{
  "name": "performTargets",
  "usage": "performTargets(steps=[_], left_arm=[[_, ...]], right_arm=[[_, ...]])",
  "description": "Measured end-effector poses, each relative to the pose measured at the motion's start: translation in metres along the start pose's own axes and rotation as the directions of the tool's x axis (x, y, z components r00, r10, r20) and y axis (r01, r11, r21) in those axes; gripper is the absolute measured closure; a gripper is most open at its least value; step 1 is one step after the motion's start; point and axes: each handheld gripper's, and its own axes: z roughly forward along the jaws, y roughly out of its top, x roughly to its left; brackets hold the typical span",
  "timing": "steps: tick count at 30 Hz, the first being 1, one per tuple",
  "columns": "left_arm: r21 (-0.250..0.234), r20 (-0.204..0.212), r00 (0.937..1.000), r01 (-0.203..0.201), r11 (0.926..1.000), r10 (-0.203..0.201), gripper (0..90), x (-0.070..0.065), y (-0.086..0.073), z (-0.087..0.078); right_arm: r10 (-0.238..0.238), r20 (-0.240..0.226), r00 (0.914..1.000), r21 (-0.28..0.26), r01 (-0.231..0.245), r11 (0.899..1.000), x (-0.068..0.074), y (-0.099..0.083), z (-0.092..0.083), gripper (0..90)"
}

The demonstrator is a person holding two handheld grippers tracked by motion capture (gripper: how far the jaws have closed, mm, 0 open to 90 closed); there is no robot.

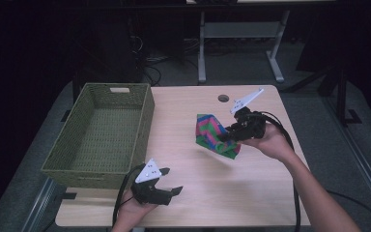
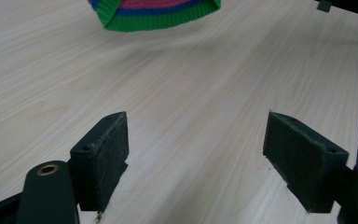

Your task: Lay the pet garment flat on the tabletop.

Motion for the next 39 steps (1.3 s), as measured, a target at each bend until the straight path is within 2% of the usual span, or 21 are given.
performTargets(steps=[8, 9, 11, 12, 18, 19, 25, 28, 31, 33, 35, 39], left_arm=[[0.003, -0.005, 1.0000, -0.005, 1.0000, 0.005, 21.8, 0.000, 0.000, -0.001], [0.003, -0.004, 1.0000, -0.003, 1.0000, 0.003, 21.8, 0.000, 0.000, -0.001], [0.003, -0.004, 1.0000, -0.002, 1.0000, 0.002, 21.8, 0.001, 0.000, -0.001], [0.001, -0.005, 1.0000, 0.000, 1.0000, 0.000, 21.8, 0.000, 0.000, 0.000], [0.002, -0.008, 1.0000, -0.001, 1.0000, 0.001, 21.8, 0.000, 0.000, -0.001], [-0.002, -0.006, 1.0000, 0.002, 1.0000, -0.002, 21.7, 0.001, -0.001, -0.001], [0.001, -0.009, 1.0000, 0.001, 1.0000, -0.001, 21.5, 0.001, -0.001, -0.003], [0.002, -0.013, 0.9999, -0.001, 1.0000, 0.002, 21.5, 0.002, -0.001, -0.003], [0.003, -0.016, 0.9999, 0.000, 1.0000, 0.000, 21.5, 0.002, -0.001, -0.004], [-0.001, -0.014, 0.9999, 0.007, 1.0000, -0.007, 21.5, 0.001, -0.001, -0.004], [0.000, -0.013, 0.9999, 0.008, 1.0000, -0.008, 21.5, 0.001, -0.001, -0.003], [0.004, -0.018, 0.9998, 0.005, 1.0000, -0.005, 21.5, 0.001, -0.002, -0.004]], right_arm=[[-0.034, -0.021, 0.9992, -0.023, 0.033, 0.999, 0.017, -0.003, -0.018, 73.3], [-0.047, -0.028, 0.9985, -0.028, 0.046, 0.999, 0.023, -0.003, -0.023, 73.3], [-0.060, -0.027, 0.9979, -0.030, 0.059, 0.998, 0.024, -0.004, -0.025, 73.3], [-0.062, -0.036, 0.9975, -0.033, 0.060, 0.998, 0.032, -0.005, -0.030, 73.2], [-0.094, -0.038, 0.9949, -0.032, 0.093, 0.995, 0.045, -0.010, -0.036, 73.2], [-0.103, -0.047, 0.9936, -0.034, 0.102, 0.994, 0.051, -0.012, -0.038, 73.1], [-0.119, -0.075, 0.9901, -0.043, 0.116, 0.992, 0.063, -0.017, -0.038, 73.0], [-0.144, -0.092, 0.9853, -0.046, 0.140, 0.989, 0.074, -0.019, -0.038, 72.9], [-0.187, -0.108, 0.9764, -0.056, 0.182, 0.982, 0.086, -0.022, -0.039, 72.8], [-0.186, -0.130, 0.9739, -0.062, 0.179, 0.982, 0.094, -0.024, -0.039, 72.8], [-0.207, -0.151, 0.9666, -0.060, 0.200, 0.978, 0.104, -0.028, -0.037, 72.8], [-0.211, -0.180, 0.9609, -0.054, 0.204, 0.977, 0.111, -0.033, -0.030, 72.8]])
